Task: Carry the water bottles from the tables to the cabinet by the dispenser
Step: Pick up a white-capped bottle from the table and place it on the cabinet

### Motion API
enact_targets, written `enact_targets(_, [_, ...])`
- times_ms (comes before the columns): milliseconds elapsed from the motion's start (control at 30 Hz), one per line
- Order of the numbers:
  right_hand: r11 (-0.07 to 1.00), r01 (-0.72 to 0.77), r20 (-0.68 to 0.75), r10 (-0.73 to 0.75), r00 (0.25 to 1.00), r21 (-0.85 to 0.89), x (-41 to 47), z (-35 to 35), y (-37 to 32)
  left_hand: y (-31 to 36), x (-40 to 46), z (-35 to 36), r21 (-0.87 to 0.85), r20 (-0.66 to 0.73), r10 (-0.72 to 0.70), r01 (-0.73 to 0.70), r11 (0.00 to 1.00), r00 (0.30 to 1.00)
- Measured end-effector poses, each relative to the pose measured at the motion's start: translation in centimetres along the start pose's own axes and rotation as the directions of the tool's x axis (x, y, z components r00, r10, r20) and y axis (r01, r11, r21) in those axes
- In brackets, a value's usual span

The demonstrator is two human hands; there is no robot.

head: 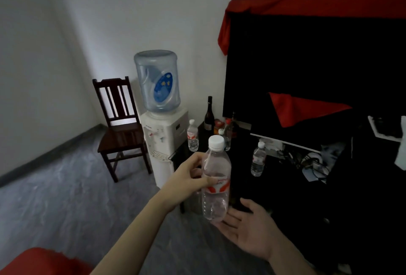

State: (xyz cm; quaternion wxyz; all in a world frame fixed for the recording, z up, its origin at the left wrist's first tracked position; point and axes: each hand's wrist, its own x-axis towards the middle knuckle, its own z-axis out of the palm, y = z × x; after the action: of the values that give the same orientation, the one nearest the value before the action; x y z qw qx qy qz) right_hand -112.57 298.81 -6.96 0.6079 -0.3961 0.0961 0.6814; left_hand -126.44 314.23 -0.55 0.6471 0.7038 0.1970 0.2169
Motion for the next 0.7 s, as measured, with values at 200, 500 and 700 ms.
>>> enact_targets(200, [1.000, 0.010, -0.014, -0.010, 1.000, 0.021, 6.5, 1.1, -11.0, 0.0, 12.7, -1.8, 0.042, 0.048, -0.016, 0.014, 0.999, 0.999])
enact_targets(500, [1.000, 0.001, -0.090, -0.001, 0.996, 0.003, 14.8, 1.3, -20.4, -3.9, 25.3, -3.8, 0.054, 0.069, -0.084, 0.080, 0.995, 0.994])
enact_targets(700, [0.995, 0.007, -0.194, 0.012, 0.981, 0.097, 19.3, -1.0, -21.3, -8.1, 31.3, -4.2, 0.094, 0.204, -0.145, 0.128, 0.987, 0.968])
